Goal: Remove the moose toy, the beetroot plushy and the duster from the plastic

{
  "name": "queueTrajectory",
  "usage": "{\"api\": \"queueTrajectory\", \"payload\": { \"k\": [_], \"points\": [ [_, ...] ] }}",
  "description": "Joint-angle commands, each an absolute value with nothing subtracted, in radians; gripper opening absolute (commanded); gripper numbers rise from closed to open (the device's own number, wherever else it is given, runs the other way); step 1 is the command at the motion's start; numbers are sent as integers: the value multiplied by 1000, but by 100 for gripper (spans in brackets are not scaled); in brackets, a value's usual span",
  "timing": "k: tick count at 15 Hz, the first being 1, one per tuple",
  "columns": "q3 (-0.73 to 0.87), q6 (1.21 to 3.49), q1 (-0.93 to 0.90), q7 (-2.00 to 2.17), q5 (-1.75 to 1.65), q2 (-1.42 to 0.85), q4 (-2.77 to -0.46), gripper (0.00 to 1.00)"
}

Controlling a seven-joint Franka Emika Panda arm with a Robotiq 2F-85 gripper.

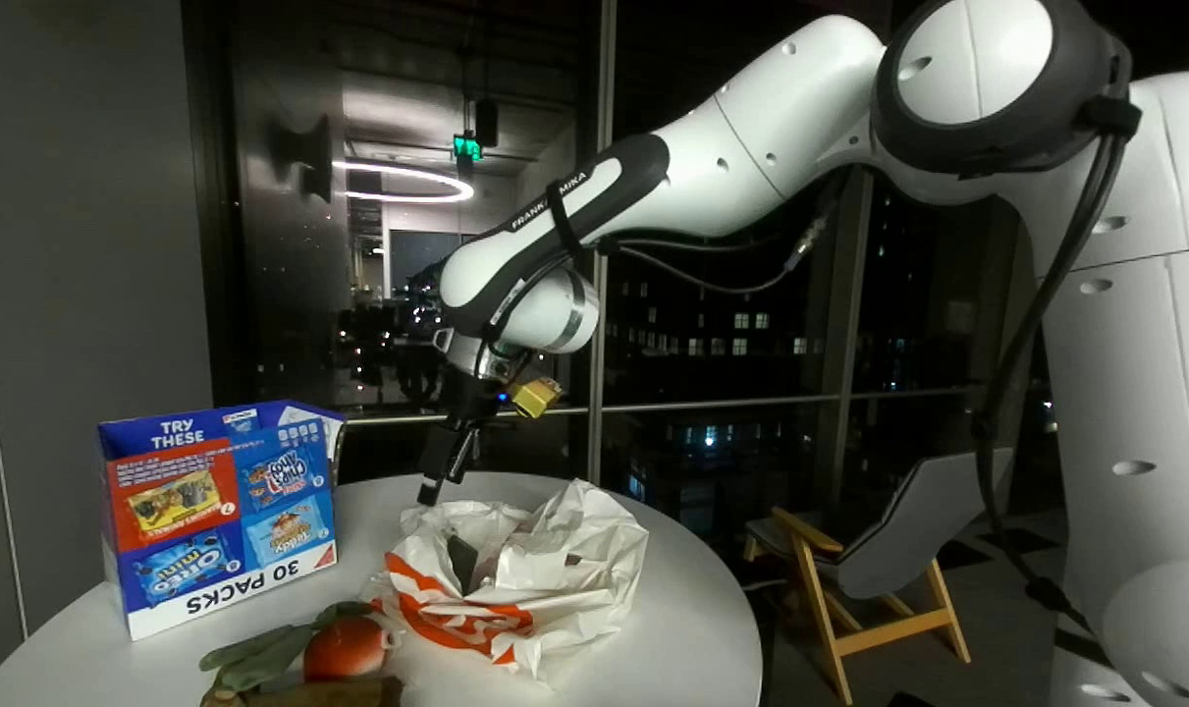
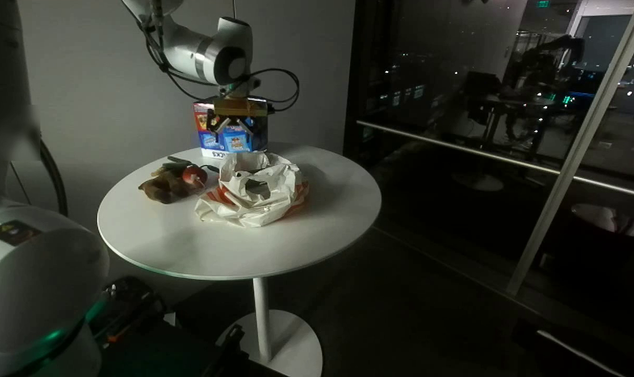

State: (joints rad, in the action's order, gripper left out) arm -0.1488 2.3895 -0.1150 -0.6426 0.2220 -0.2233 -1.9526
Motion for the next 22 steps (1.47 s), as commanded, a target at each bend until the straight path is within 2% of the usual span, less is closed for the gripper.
{"api": "queueTrajectory", "payload": {
  "k": [1, 4, 12, 16, 21, 22],
  "points": [
    [-123, 2387, -108, -490, 100, -282, -1926, 100],
    [-125, 2357, -105, -417, 42, -335, -1915, 100],
    [-80, 2501, -136, -310, -262, -427, -1902, 100],
    [-136, 2516, -92, -359, -169, -453, -1891, 100],
    [-39, 2550, -188, 0, -233, -471, -1850, 100],
    [-81, 2516, -143, -113, -196, -456, -1879, 100]
  ]
}}
